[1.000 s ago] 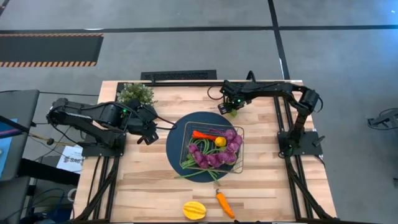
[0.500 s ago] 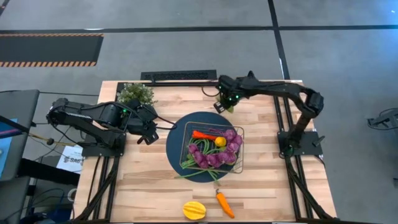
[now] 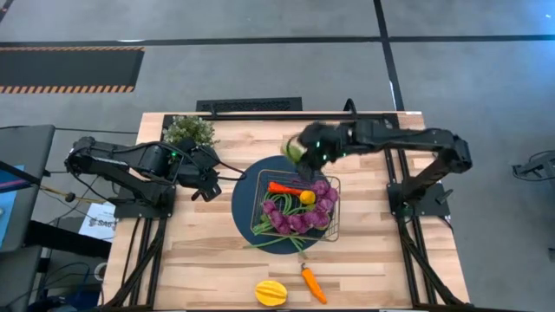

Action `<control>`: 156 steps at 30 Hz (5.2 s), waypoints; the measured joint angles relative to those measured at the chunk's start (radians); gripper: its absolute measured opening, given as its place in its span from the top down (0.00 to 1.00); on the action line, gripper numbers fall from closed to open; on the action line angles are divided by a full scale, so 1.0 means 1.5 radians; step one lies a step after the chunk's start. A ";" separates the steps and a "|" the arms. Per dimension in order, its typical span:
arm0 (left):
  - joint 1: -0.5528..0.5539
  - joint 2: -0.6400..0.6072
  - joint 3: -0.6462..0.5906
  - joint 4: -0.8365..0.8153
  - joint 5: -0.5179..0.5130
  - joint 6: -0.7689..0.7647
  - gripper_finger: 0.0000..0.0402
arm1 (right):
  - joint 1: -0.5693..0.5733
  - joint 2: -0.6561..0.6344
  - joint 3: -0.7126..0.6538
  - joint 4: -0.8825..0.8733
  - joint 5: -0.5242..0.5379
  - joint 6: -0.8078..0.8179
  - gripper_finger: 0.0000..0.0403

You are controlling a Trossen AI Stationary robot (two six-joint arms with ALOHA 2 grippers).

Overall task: Build produce basket
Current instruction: Put the green cucumber into the gold wire basket, then adjust the gold wire basket

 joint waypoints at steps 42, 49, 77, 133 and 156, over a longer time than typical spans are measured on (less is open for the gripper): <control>0.000 0.000 0.000 0.034 0.007 -0.001 0.47 | 0.121 0.225 0.011 -0.068 0.037 0.077 0.18; 0.000 0.000 0.000 0.034 0.007 0.000 0.47 | 0.134 0.192 0.067 -0.120 0.055 0.100 0.24; 0.000 0.000 0.000 0.040 0.014 -0.019 0.47 | 0.500 0.077 0.111 -0.453 0.222 0.689 0.25; 0.000 0.000 0.000 0.040 0.006 -0.089 0.47 | 0.347 0.071 -0.175 -0.199 0.124 0.685 0.55; 0.000 0.000 0.000 0.040 0.007 -0.096 0.47 | 0.233 0.072 -0.167 -0.127 0.148 0.465 0.95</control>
